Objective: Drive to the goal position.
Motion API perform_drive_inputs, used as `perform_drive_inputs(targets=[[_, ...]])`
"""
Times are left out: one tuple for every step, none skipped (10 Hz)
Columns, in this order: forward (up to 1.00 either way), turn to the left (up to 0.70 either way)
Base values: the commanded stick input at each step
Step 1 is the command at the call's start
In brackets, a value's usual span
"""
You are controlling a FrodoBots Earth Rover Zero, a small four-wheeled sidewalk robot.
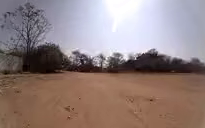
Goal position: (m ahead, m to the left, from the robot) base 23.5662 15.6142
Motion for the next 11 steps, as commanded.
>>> perform_drive_inputs(targets=[[1.0, 0.03], [1.0, 0.03], [1.0, 0.03], [1.0, 0.03], [1.0, 0.03], [1.0, 0.03], [1.0, 0.03], [1.0, 0.03], [1.0, 0.03], [1.0, 0.03], [1.0, 0.03]])
